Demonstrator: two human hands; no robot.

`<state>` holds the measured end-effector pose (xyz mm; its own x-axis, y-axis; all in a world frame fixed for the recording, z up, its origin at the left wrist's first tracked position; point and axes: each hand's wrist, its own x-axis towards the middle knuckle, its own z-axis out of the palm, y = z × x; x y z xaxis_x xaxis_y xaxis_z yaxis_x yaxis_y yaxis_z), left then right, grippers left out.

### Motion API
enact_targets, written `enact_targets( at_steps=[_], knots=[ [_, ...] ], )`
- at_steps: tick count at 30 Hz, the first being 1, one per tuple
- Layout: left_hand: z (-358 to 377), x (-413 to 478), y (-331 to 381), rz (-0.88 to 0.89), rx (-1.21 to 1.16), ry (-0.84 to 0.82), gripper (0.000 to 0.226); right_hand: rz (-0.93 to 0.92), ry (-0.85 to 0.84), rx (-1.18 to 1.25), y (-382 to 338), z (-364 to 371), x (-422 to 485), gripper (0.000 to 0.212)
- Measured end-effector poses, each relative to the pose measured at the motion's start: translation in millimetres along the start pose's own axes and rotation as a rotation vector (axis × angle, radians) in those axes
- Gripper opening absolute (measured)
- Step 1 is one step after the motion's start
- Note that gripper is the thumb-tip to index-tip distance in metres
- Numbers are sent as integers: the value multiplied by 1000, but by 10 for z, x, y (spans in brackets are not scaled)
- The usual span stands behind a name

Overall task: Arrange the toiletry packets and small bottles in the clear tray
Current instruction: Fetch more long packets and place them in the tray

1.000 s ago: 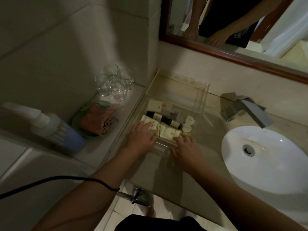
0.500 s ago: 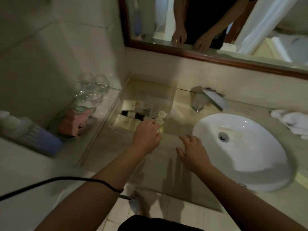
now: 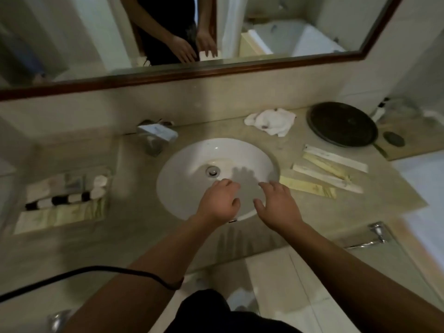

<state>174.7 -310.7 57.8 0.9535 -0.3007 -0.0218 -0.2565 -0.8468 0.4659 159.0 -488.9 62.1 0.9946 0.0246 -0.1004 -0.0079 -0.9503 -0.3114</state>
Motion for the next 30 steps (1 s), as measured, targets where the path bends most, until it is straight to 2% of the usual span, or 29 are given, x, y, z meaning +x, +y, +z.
enact_targets(
  at_steps=[6,9,15,18,22,28,30],
  knots=[
    [353,786,491,124,11,-110,43,165,13,-1,841,-228,223,55],
    [555,1184,684,125,-23,-170,40,222,1,-21,1223,-340,344,53],
    [956,1641,883,-20,-100,-276,49,320,12,-50,1858,-512,709,46],
    [1077,1721,917,-100,-69,-275,49,339,26,-66,2088,-545,875,39],
    [1136,1822,1002,-190,-17,-272,45,313,53,-68,2344,-563,1128,33],
    [1161,1855,1126,-317,-18,-331,40,169,-76,-206,2676,-530,1430,32],
    [1163,1840,1147,-375,-24,-328,39,176,-94,-146,2729,-521,1501,31]
  ],
)
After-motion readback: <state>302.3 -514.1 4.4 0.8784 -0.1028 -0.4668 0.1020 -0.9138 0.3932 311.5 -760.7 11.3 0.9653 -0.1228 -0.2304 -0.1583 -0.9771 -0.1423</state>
